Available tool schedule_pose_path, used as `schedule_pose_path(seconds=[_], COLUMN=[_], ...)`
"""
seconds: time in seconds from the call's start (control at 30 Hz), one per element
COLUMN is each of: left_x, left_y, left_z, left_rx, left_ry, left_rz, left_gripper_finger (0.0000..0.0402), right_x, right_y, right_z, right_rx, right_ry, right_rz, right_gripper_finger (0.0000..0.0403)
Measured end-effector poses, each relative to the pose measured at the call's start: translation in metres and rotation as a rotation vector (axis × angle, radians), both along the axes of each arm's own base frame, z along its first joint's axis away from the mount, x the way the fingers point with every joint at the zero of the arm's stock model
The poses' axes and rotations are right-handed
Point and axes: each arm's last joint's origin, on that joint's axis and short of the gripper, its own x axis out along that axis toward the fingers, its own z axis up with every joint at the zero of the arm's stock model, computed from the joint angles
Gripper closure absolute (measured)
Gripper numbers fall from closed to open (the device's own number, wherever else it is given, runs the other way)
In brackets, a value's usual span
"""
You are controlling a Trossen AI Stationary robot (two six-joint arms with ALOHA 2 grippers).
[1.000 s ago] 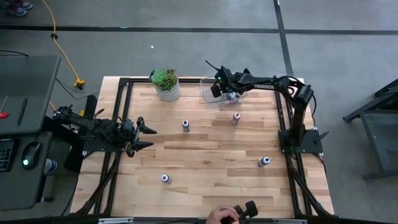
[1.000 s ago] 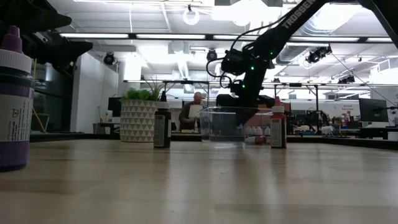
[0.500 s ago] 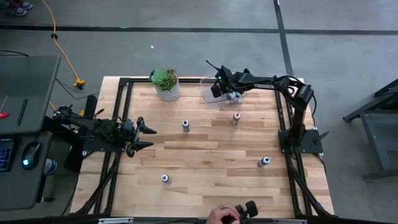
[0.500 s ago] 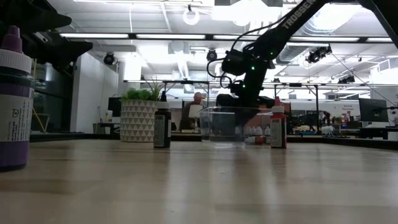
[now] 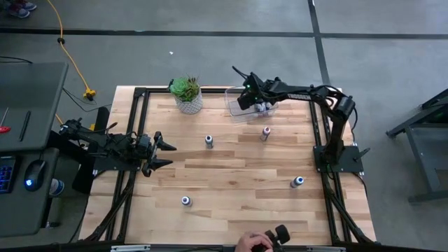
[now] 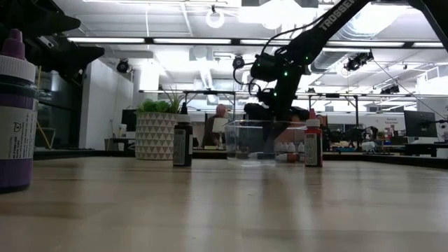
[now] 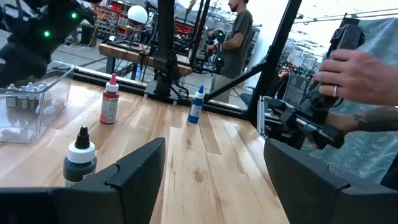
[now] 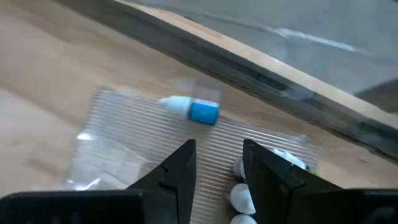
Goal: Pick & Place food coloring
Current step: Put the large pink food coloring bottle into the bin
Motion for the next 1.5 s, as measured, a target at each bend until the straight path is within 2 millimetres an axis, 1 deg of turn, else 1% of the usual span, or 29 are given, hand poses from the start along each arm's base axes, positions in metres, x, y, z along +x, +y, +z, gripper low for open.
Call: schedule_pose_path(seconds=[0.13, 0.2, 0.3, 0.4, 0.57, 0.67, 0.73, 0.87, 0.97, 1.03, 1.13, 1.33, 1.5], left_x=[0.000, 0.000, 0.000, 0.000, 0.000, 0.000, 0.000, 0.000, 0.000, 0.000, 0.000, 0.000, 0.000], left_y=[0.000, 0.000, 0.000, 0.000, 0.000, 0.000, 0.000, 0.000, 0.000, 0.000, 0.000, 0.000, 0.000], left_z=[0.000, 0.000, 0.000, 0.000, 0.000, 0.000, 0.000, 0.000, 0.000, 0.000, 0.000, 0.000, 0.000], left_rx=[0.000, 0.000, 0.000, 0.000, 0.000, 0.000, 0.000, 0.000, 0.000, 0.000, 0.000, 0.000, 0.000], left_ry=[0.000, 0.000, 0.000, 0.000, 0.000, 0.000, 0.000, 0.000, 0.000, 0.000, 0.000, 0.000, 0.000], left_rz=[0.000, 0.000, 0.000, 0.000, 0.000, 0.000, 0.000, 0.000, 0.000, 0.000, 0.000, 0.000, 0.000], left_gripper_finger=[0.0130, 0.0130, 0.0130, 0.0130, 0.0130, 0.0130, 0.0130, 0.0130, 0.0130, 0.0130, 0.0130, 0.0130, 0.0130], right_x=[-0.002, -0.004, -0.006, -0.010, -0.023, -0.034, -0.041, -0.052, -0.056, -0.055, -0.054, -0.056, -0.050], right_y=[0.003, 0.006, 0.011, 0.019, 0.039, 0.054, 0.065, 0.086, 0.098, 0.104, 0.112, 0.126, 0.130], right_z=[0.014, 0.025, 0.047, 0.073, 0.117, 0.132, 0.137, 0.139, 0.136, 0.132, 0.122, 0.091, 0.078], right_rx=[-0.012, -0.017, -0.009, -0.021, -0.044, -0.022, 0.009, 0.141, 0.276, 0.326, 0.365, 0.448, 0.434], right_ry=[-0.027, -0.044, -0.056, -0.060, -0.047, -0.003, 0.032, 0.077, 0.083, 0.081, 0.094, 0.152, 0.111], right_rz=[0.069, 0.111, 0.170, 0.232, 0.304, 0.345, 0.361, 0.378, 0.348, 0.340, 0.313, 0.218, 0.212], right_gripper_finger=[0.0274, 0.0270, 0.0261, 0.0251, 0.0231, 0.0220, 0.0214, 0.0203, 0.0198, 0.0195, 0.0192, 0.0181, 0.0171])
